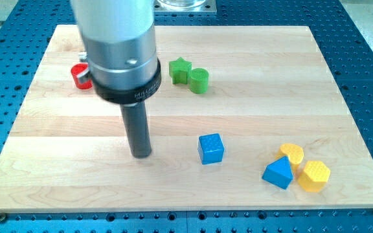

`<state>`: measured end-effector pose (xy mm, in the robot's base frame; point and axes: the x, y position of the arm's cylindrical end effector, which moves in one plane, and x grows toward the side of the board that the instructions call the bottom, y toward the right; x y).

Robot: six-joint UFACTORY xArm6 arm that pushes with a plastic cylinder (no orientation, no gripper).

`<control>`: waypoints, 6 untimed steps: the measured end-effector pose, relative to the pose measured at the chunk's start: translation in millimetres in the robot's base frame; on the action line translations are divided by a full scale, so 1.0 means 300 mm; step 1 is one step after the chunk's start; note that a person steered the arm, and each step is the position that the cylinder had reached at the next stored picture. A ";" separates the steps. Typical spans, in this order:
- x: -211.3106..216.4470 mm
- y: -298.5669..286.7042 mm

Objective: Push the cube to the top of the triangle

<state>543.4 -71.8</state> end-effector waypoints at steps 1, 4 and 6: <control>0.014 0.272; -0.166 0.544; 0.037 0.603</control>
